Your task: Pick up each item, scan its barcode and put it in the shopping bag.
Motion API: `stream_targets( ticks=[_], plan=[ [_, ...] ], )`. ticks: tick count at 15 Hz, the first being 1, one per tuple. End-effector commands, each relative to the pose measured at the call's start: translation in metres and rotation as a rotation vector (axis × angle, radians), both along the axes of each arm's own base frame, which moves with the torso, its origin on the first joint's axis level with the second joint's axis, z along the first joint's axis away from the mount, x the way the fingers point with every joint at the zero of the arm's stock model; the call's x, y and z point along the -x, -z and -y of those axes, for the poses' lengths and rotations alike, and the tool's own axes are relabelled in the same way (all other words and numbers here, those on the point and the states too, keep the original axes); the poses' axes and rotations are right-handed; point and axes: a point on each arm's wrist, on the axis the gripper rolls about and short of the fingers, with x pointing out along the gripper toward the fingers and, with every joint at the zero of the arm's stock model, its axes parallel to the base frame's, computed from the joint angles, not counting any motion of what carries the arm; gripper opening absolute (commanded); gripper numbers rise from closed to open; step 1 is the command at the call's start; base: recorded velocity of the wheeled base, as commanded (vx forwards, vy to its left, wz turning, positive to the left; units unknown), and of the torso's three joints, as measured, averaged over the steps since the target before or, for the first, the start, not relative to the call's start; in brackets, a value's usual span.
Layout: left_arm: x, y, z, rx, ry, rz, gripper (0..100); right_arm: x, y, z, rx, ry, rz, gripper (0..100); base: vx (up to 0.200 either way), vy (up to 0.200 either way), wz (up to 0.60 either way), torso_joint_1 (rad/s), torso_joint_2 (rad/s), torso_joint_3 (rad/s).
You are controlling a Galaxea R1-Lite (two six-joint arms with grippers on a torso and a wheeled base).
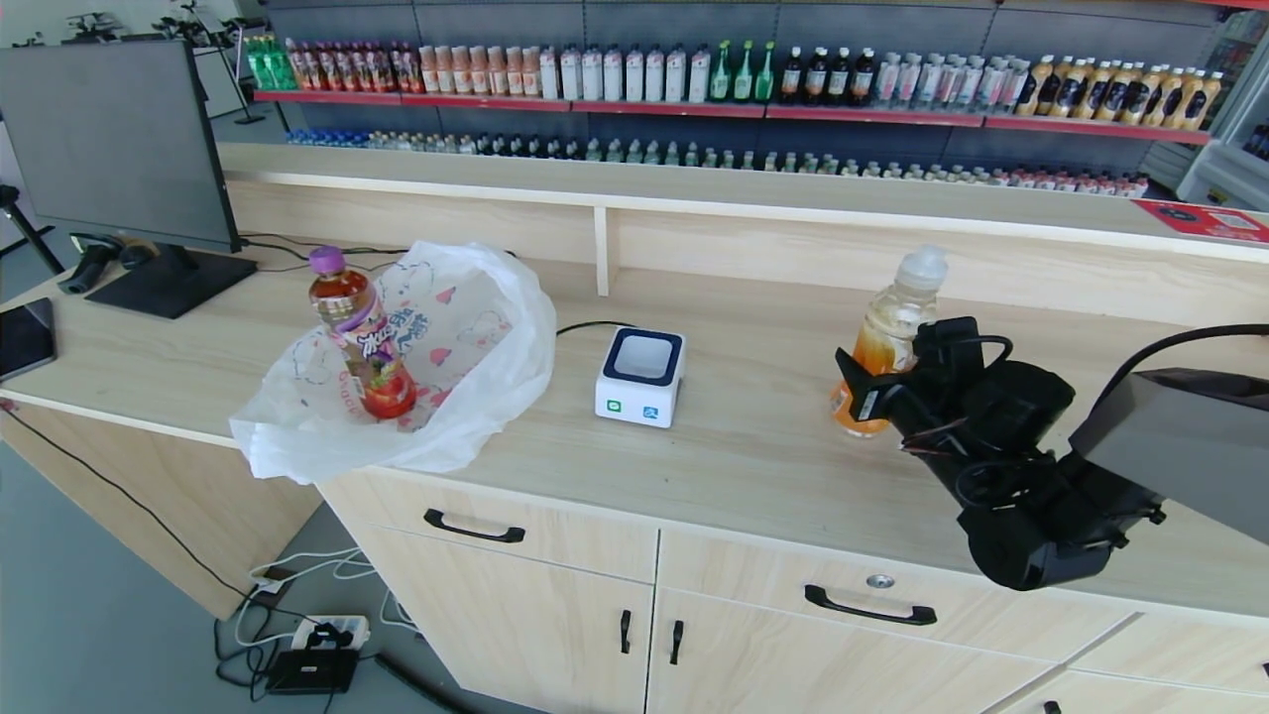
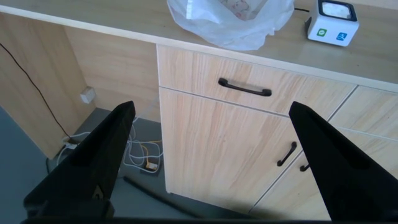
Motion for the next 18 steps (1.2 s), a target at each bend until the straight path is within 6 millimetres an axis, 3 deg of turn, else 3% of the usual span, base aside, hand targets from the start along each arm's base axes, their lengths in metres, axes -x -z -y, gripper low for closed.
stream_targets(
  ticks=[1,7,13,16,18],
  plan=[
    [0.000,0.000,0.000,0.000,0.000,0.000,100,0.005,-0.012,0.000,-0.004,-0.002,0.027,0,0.000,0.000,0.00,0.000,0.00,0.000],
    [0.000,0.000,0.000,0.000,0.000,0.000,100,0.020,-0.036,0.001,-0.008,-0.006,0.070,0,0.000,0.000,0.00,0.000,0.00,0.000],
    [0.000,0.000,0.000,0.000,0.000,0.000,100,0.060,-0.068,-0.014,-0.020,-0.069,0.112,0,0.000,0.000,0.00,0.000,0.00,0.000],
    [0.000,0.000,0.000,0.000,-0.002,-0.001,100,0.090,-0.077,-0.048,-0.051,-0.197,0.111,0,0.000,0.000,0.00,0.000,0.00,0.000],
    [0.000,0.000,0.000,0.000,0.000,0.000,100,0.109,-0.081,-0.081,-0.077,-0.317,0.111,0,0.000,0.000,0.00,0.000,0.00,0.000]
  ],
)
